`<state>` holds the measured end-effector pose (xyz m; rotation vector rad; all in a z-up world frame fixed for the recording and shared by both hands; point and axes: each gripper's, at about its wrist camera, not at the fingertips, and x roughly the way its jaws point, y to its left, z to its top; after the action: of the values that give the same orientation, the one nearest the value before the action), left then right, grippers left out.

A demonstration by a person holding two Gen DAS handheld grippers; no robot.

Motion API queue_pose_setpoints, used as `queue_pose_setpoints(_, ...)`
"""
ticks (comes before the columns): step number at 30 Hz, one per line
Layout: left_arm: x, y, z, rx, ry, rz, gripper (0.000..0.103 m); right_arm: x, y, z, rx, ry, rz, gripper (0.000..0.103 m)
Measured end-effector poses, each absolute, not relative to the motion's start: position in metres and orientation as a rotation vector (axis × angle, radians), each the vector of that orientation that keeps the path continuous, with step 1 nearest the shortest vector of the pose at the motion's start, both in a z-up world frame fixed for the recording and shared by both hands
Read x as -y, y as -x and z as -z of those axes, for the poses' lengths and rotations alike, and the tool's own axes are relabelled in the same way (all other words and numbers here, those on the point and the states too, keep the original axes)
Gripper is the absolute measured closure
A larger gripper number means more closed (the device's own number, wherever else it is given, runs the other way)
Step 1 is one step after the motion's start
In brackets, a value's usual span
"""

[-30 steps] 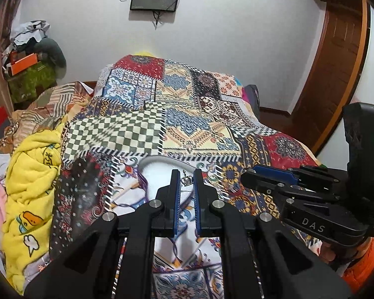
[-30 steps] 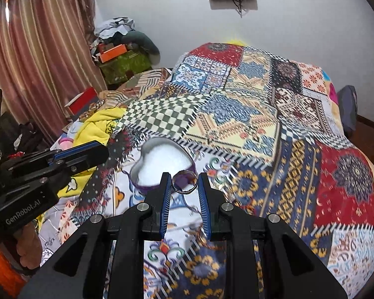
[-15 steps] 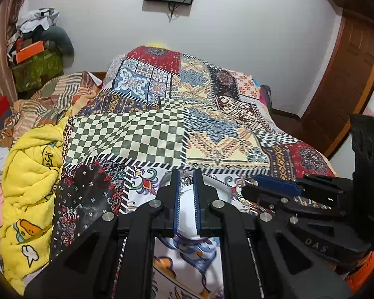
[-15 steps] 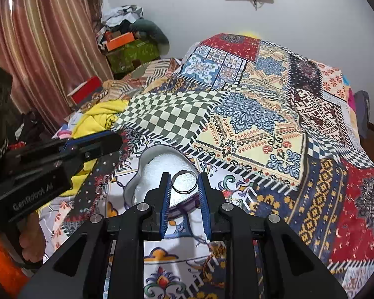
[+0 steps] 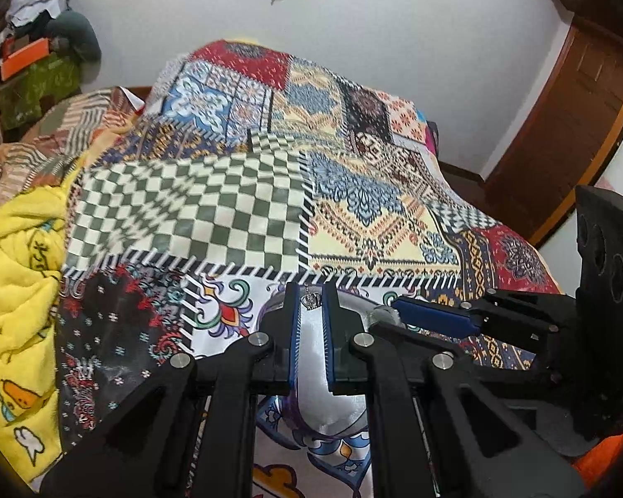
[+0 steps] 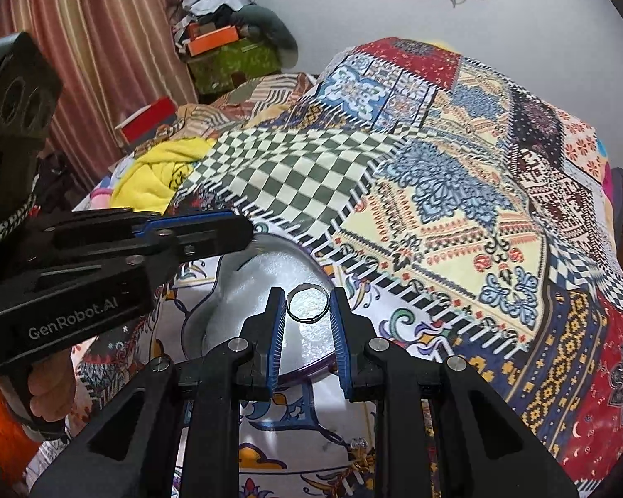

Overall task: Organize jewelry
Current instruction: 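Carry the silver ring over the heart tin and open the right gripper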

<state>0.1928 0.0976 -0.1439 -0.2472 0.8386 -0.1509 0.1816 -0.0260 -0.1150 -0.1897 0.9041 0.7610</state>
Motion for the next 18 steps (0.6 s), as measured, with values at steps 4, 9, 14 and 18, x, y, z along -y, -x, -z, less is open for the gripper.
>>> queue_pose_setpoints(4,-0.096,-0.198,0.153,-0.866,0.243,0.166,0.095,0.023,-0.181,0.119,-0.917,0.203,-0.772,0.083)
queue_pose_setpoints(9,-0.092,-0.199,0.158,-0.888,0.227,0.181,0.095,0.02,-0.181,0.124,-0.931,0.215,-0.781,0.083)
queue_pose_setpoints(14,-0.092,-0.199,0.158,-0.891,0.22,0.174,0.094,0.017,-0.18,0.126,-0.939,0.227,-0.786,0.083)
queue_pose_setpoints(18,-0.093,-0.197,0.153,-0.886,0.204,0.156,0.094,0.016,-0.179,0.126,-0.938,0.237,-0.782,0.083)
